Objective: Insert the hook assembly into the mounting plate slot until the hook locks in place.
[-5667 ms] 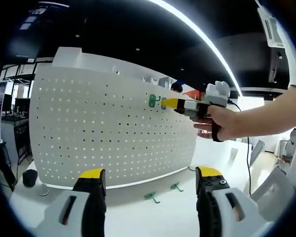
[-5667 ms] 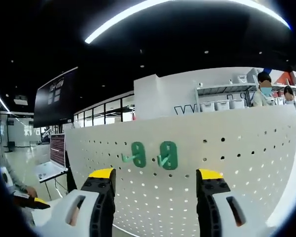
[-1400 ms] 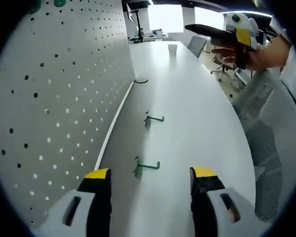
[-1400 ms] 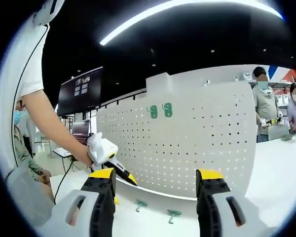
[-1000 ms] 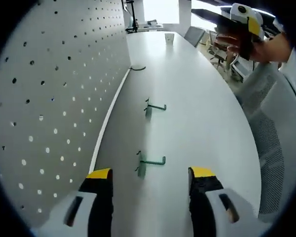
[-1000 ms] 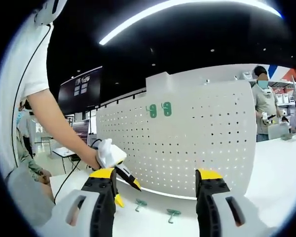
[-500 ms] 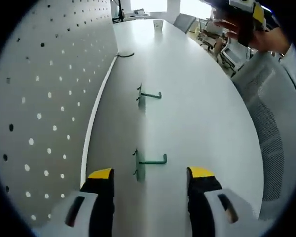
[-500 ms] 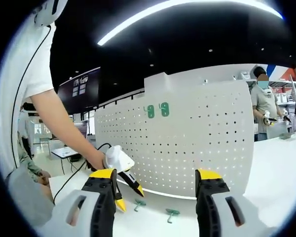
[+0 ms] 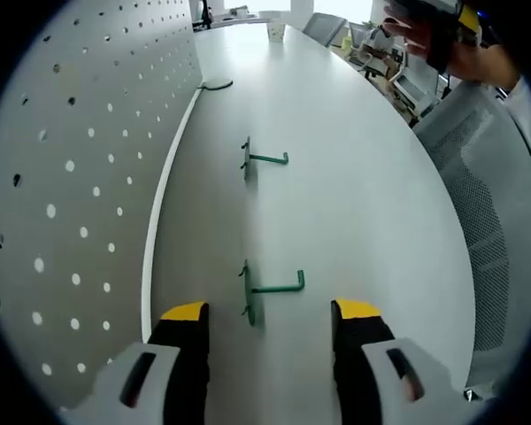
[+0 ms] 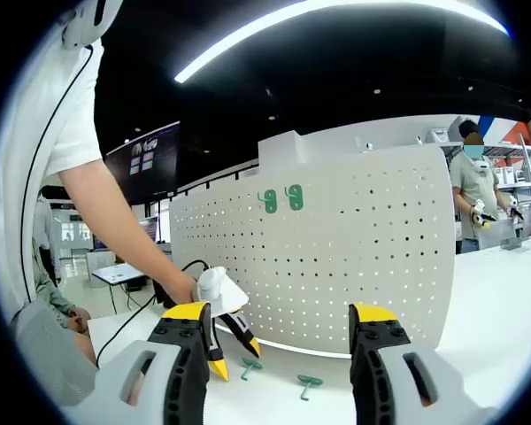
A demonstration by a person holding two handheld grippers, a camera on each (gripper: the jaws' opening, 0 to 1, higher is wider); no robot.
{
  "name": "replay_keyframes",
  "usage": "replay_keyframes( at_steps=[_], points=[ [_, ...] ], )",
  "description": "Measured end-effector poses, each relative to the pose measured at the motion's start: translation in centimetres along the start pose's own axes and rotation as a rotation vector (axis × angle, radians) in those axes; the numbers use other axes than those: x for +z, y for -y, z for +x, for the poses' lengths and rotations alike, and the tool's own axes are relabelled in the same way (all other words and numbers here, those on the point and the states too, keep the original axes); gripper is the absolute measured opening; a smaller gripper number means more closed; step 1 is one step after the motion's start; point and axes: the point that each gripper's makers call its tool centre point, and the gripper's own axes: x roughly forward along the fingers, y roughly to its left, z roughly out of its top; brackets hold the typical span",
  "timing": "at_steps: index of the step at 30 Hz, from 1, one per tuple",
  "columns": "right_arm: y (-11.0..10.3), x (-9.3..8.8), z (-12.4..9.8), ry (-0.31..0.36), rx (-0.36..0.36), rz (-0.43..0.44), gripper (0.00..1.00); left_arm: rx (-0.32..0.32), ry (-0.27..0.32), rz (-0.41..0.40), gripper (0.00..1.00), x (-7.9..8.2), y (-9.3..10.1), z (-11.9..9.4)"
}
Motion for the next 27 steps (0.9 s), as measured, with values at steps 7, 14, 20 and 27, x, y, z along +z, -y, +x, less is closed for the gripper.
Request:
replay_keyframes(
  at_steps=[7,14,20,27],
  points=[
    [-0.1,-0.2,0.0,-0.009,0.002,0.001,0.59,0.009,-0.001,-0.017,0.42,0.2,-0.3,-0.2],
    [-0.1,-0.3,0.0,-0.012,0.003,0.003,0.56,0.043,-0.025,-0.02,0.12,0.0,-0.9,-0.2],
    [-0.1,-0.2,0.1,-0.011,0.005,0.006,0.55,0.067,-0.032,-0.03,0.07,-0.1,-1.2,-0.3],
    [-0.2,-0.3,0.1,-0.012,0.007,0.01,0.55,0.078,-0.032,-0.029,0.05,-0.1,-1.3,-0.2]
  ],
)
